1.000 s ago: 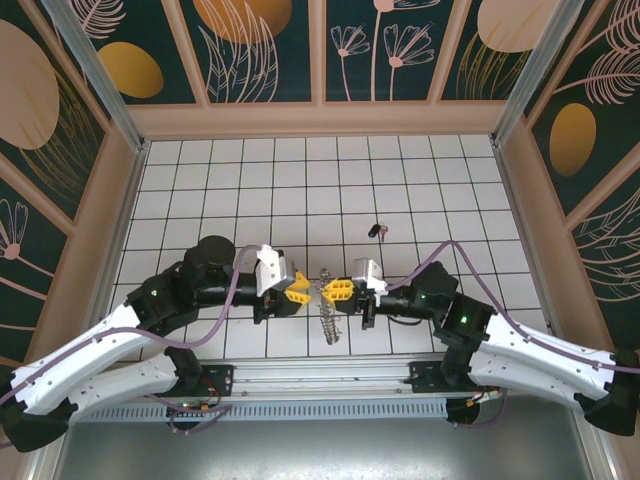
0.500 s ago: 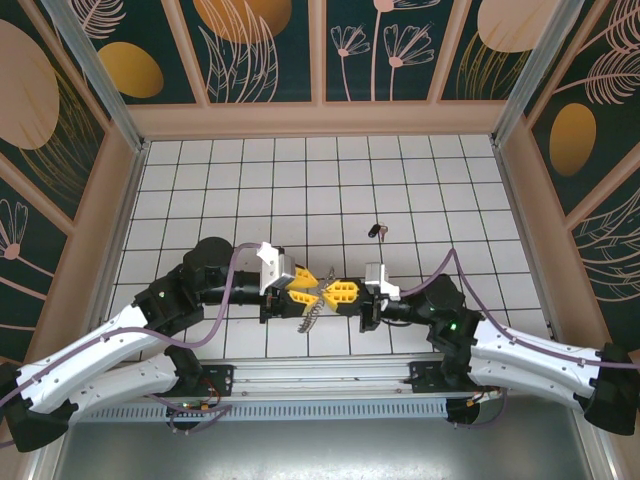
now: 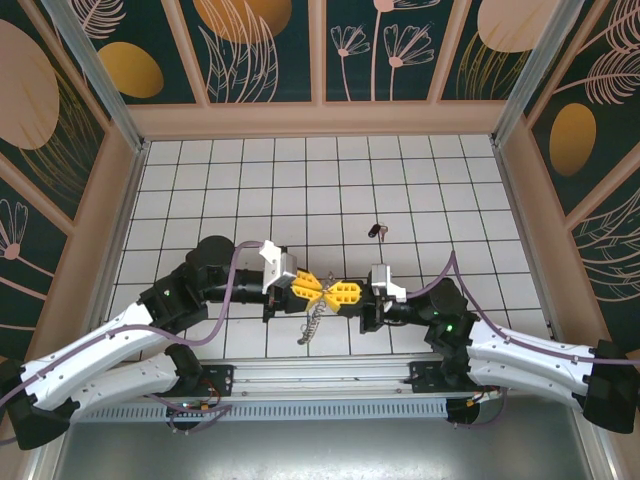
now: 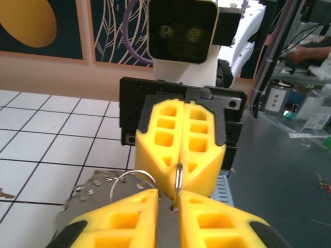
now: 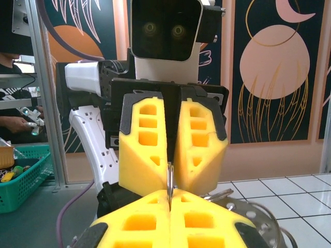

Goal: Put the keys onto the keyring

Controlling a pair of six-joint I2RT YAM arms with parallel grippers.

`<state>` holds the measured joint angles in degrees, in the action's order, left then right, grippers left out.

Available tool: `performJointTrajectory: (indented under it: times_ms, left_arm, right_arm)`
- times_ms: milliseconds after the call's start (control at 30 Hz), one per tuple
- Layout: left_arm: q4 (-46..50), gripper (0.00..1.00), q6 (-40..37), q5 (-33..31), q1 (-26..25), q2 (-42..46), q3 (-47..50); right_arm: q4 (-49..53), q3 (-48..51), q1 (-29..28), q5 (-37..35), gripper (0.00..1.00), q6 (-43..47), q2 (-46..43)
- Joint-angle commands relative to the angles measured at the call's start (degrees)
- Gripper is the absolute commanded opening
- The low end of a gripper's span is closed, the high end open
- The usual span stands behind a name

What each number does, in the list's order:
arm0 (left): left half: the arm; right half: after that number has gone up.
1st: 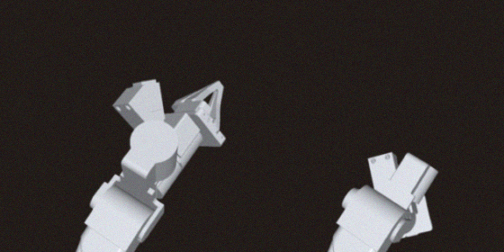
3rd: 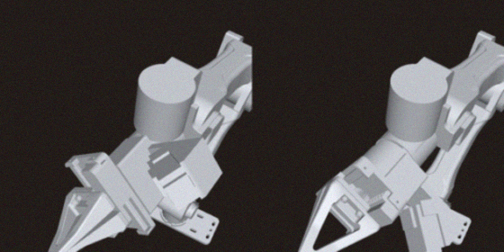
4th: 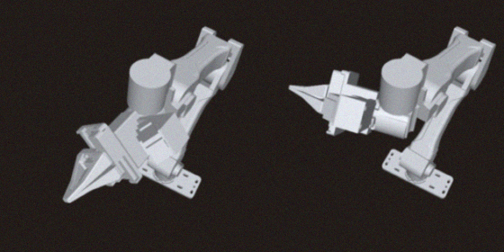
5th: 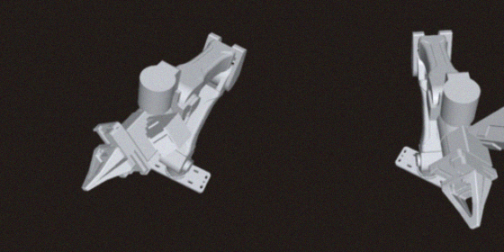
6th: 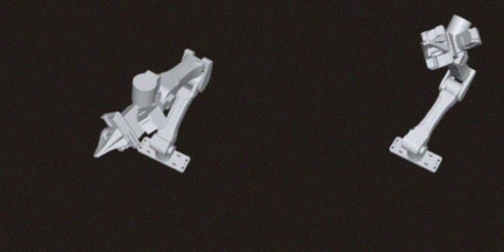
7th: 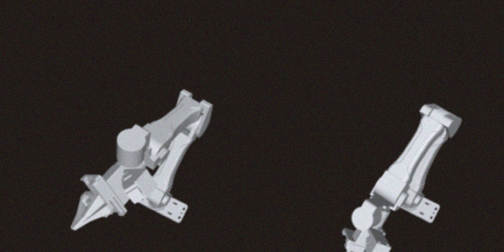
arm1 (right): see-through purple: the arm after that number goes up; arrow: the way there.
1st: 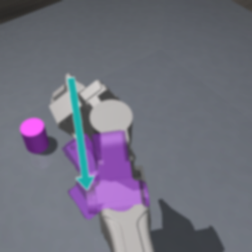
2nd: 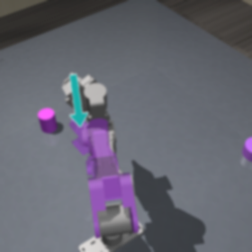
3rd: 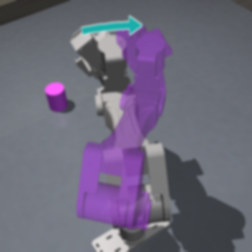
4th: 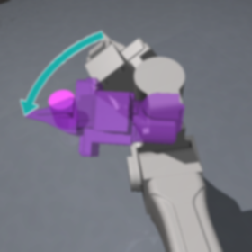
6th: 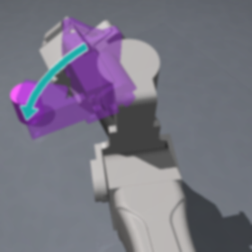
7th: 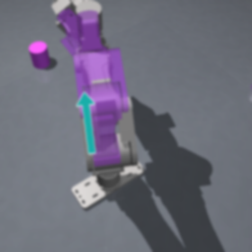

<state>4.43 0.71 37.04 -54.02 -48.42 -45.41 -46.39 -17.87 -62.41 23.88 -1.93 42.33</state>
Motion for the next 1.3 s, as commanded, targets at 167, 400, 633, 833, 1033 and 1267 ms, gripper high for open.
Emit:
performJointTrajectory:
  times_ms: [167,400,633,833,1033,1267]
  left_arm:
    - [-1.25,0.0,-0.17,0.55,-0.22,-0.44,0.22]
    - [13.48,0.0,-7.54,-7.84,-0.29,-3.54,-5.72]
    - [23.21,0.0,-12.38,-11.83,-0.27,-7.7,-10.02]
    - [25.82,0.0,-13.38,-12.16,-0.29,-8.01,-12.49]
    - [27.61,0.0,-13.84,-11.77,-0.25,-8.34,-13.21]
    - [29.36,0.0,-14.73,-10.64,-0.38,-9.83,-14.26]
  right_arm:
    - [-1.45,-1.07,-0.26,-1.61,0.0,0.32,0.37]
    - [20.0,-7.74,-0.8,-7.53,0.28,4.98,-2.51]
    - [35.73,-13.86,-0.88,-10.07,0.29,7.96,-2.52]
    - [43.79,-16.97,-1.0,-10.31,0.25,9.27,-0.68]
    - [47.82,-18.25,-1.66,-9.29,0.29,9.31,0.0]
    - [47.16,-18.47,-1.93,-9.37,0.3,9.62,0.86]
